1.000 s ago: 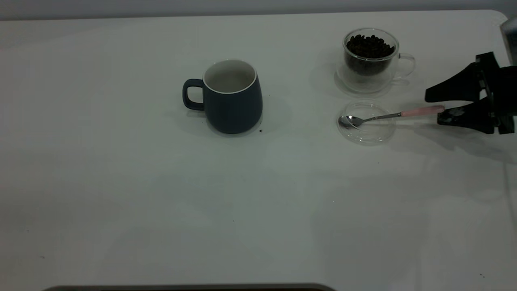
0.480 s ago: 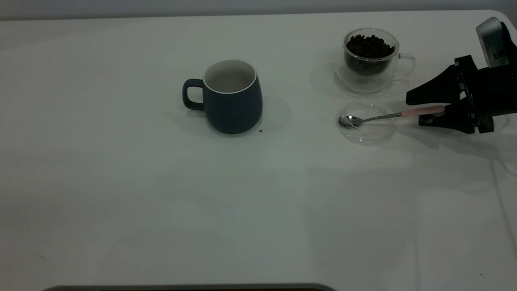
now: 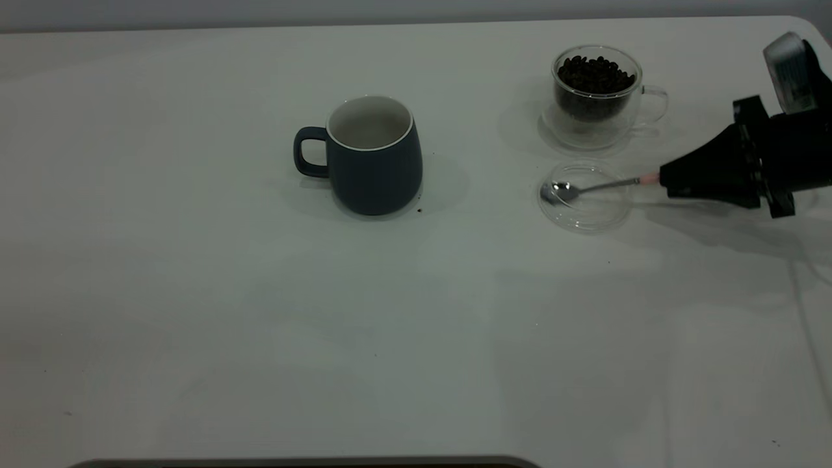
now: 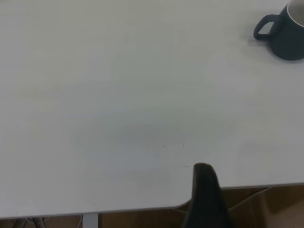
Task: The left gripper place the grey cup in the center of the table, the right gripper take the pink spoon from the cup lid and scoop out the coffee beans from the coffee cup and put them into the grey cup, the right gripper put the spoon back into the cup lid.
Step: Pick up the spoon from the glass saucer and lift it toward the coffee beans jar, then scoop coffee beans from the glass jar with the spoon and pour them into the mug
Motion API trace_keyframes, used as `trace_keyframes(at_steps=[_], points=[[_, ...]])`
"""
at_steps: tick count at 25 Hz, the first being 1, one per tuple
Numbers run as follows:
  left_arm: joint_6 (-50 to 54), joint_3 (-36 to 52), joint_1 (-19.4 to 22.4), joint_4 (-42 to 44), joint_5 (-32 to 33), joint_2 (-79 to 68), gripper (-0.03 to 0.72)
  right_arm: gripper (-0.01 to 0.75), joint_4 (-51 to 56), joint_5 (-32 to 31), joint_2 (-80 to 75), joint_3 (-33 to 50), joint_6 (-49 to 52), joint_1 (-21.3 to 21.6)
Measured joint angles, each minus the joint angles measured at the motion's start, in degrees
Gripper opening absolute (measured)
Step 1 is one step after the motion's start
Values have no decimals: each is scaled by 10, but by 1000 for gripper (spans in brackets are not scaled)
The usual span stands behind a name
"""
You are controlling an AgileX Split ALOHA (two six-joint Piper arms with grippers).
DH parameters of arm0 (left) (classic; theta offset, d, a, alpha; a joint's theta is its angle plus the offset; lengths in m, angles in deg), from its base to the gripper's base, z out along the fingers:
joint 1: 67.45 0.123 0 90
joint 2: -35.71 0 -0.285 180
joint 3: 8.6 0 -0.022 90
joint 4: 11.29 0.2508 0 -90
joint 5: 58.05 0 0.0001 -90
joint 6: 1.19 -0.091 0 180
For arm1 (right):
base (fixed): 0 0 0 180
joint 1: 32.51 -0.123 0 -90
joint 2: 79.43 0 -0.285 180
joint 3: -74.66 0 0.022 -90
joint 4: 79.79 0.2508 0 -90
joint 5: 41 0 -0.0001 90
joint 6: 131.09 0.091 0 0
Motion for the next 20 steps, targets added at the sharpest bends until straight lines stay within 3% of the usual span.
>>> trace_keyframes(at_steps=[9, 20], points=[[2, 0, 0, 0, 0, 0, 565, 100, -33, -13, 8, 0, 0, 2], [1, 0, 0, 0, 0, 0, 565, 100, -100, -40, 128, 0, 50, 41]])
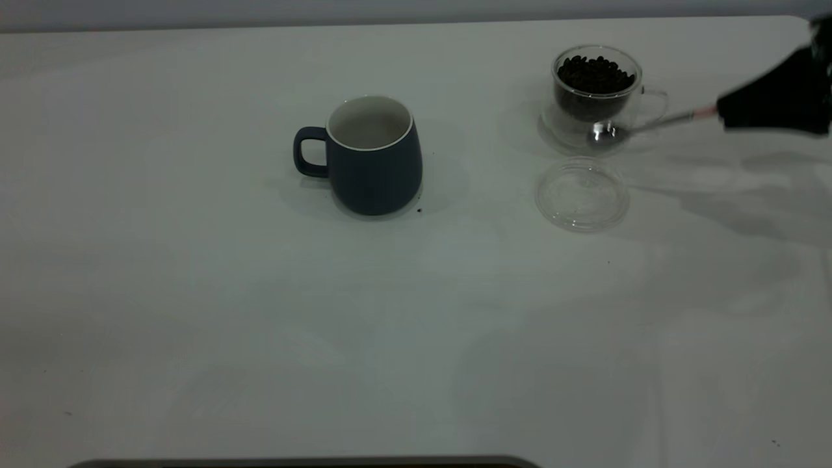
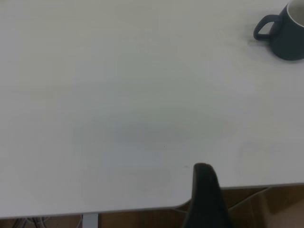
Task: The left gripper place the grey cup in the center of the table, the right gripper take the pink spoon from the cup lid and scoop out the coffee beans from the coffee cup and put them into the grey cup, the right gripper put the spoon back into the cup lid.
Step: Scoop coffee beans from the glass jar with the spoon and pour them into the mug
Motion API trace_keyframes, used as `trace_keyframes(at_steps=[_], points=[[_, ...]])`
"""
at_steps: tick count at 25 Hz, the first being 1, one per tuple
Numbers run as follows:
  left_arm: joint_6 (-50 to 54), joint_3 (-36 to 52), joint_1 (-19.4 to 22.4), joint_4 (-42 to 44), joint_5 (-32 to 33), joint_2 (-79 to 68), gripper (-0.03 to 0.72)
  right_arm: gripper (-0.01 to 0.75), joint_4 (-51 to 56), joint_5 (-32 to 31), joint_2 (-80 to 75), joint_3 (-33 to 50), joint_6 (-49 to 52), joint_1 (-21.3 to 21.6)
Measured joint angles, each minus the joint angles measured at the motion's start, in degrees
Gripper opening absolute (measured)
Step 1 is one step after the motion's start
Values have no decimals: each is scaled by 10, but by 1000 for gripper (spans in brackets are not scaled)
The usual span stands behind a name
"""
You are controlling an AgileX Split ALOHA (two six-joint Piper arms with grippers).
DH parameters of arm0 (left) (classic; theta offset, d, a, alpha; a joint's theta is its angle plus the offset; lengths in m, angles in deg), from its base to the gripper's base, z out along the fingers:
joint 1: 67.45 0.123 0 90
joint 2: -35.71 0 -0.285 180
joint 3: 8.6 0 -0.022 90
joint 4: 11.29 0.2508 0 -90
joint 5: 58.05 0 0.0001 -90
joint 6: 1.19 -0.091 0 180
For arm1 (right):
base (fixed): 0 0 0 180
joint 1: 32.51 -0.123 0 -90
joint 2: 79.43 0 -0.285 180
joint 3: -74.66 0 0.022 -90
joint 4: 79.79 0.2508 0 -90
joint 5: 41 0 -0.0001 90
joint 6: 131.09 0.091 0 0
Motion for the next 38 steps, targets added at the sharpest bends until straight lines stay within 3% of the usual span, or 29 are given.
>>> trace_keyframes(at_steps=[6, 15, 25, 38], points=[[0, 0, 0, 0, 0, 0, 565, 100, 73, -49, 54, -11, 0, -7], [0, 0, 0, 0, 0, 0, 565, 100, 75, 35, -11, -128, 73, -39], [-1, 0, 0, 0, 0, 0, 565, 100, 27, 84, -45, -139, 93, -38], [-1, 0, 0, 0, 0, 0, 565, 100, 27, 36, -77, -141, 139, -38]])
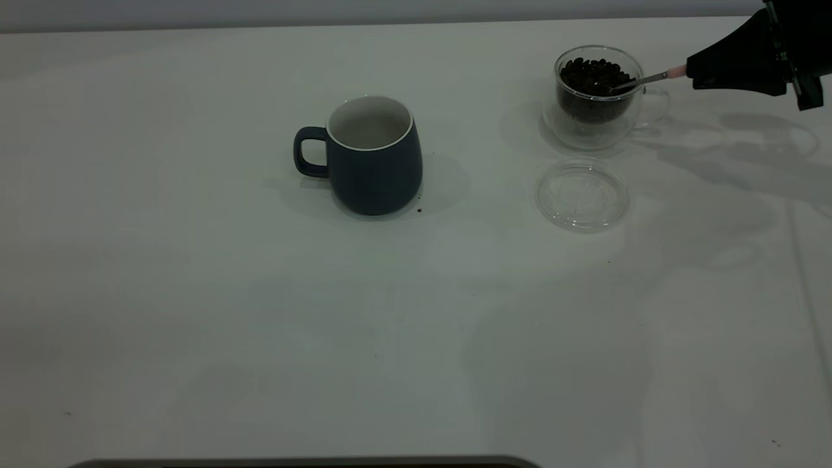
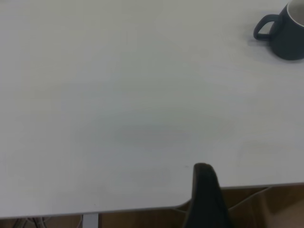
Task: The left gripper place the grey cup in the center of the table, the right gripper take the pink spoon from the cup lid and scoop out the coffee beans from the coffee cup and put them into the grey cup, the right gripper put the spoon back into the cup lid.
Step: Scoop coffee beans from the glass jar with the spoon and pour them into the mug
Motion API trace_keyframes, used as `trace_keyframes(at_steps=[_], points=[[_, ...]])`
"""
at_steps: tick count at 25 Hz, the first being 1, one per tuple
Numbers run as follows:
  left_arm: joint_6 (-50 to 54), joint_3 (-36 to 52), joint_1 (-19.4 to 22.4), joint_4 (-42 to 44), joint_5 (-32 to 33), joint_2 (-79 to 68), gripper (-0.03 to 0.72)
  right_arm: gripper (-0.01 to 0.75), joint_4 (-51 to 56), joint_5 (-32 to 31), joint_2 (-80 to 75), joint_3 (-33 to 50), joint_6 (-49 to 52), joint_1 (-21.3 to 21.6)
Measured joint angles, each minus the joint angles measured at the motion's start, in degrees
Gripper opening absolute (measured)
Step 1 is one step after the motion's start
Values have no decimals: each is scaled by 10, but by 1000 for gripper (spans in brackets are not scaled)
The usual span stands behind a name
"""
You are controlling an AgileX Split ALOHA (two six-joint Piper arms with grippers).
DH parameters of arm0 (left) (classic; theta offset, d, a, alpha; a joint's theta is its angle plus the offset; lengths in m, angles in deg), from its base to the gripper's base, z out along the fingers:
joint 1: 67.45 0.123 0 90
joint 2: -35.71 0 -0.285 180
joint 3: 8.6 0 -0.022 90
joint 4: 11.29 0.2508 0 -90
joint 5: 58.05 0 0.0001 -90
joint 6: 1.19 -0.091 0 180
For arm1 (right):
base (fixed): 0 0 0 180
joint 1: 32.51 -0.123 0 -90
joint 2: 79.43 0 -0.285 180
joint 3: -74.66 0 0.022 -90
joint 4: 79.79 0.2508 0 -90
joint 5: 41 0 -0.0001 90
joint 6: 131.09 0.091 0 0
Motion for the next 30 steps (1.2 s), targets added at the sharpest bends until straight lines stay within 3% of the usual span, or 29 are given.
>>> trace_keyframes(at_steps=[20, 30], points=[[1, 0, 0, 0, 0, 0, 565, 100, 21, -29, -1, -1, 73, 23], [1, 0, 0, 0, 0, 0, 565, 100, 24, -79, -1, -1, 109, 73]])
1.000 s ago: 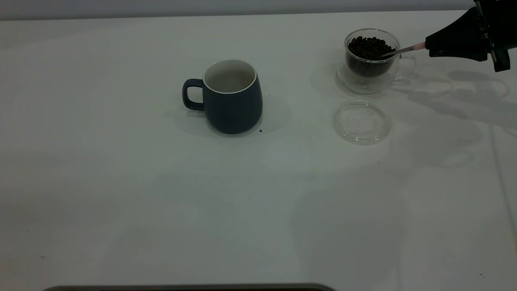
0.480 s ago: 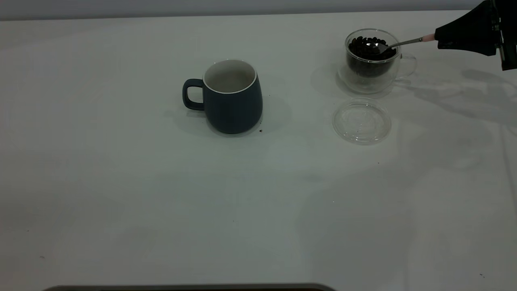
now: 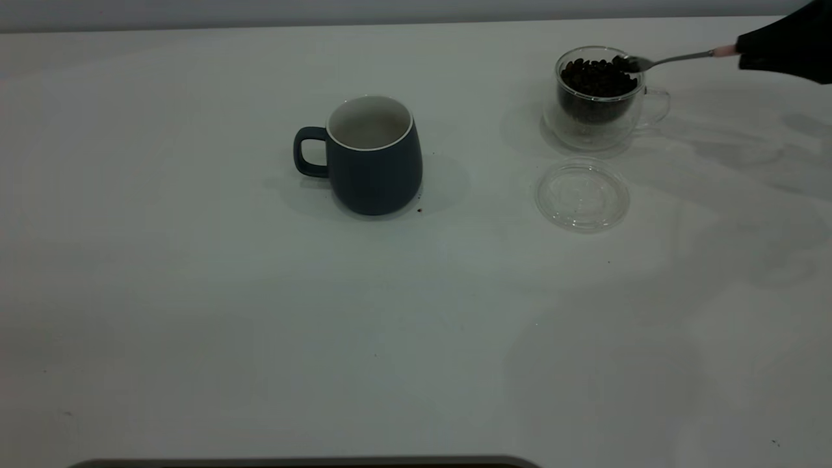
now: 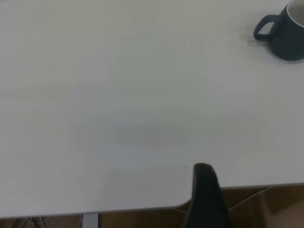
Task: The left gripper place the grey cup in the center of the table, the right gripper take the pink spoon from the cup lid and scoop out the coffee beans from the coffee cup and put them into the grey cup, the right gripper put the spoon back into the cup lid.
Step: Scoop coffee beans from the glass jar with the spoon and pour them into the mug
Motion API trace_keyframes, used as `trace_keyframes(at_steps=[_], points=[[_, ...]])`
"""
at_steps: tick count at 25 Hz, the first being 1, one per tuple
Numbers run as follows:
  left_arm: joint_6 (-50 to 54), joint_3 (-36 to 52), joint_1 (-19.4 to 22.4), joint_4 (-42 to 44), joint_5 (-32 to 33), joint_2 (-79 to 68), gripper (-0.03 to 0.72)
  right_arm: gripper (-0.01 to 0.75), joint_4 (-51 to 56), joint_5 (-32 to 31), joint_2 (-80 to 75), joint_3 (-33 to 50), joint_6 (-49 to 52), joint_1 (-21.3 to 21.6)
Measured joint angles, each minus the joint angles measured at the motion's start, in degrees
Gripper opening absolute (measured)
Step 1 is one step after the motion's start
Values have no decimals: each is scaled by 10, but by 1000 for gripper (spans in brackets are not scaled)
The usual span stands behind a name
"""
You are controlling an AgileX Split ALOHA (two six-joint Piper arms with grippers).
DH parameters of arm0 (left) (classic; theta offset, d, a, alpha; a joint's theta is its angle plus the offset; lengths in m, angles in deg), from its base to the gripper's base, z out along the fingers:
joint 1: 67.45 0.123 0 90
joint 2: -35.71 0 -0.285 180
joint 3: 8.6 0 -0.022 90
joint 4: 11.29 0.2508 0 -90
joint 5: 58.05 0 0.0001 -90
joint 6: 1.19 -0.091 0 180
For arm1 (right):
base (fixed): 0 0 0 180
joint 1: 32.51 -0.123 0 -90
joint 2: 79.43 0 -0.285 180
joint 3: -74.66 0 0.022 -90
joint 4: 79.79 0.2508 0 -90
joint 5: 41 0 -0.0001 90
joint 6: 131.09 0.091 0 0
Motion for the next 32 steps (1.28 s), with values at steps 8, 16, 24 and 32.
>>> trace_keyframes(at_steps=[8, 16, 24, 32], points=[[0, 0, 0, 0, 0, 0, 565, 100, 11, -12, 0, 0, 7, -18], [0, 0, 0, 0, 0, 0, 565, 100, 11, -12, 0, 0, 12, -101], [-1, 0, 0, 0, 0, 0, 565, 100, 18, -13, 0, 0, 15, -191], [-1, 0, 0, 0, 0, 0, 565, 100, 61, -13, 0, 0, 6, -255]])
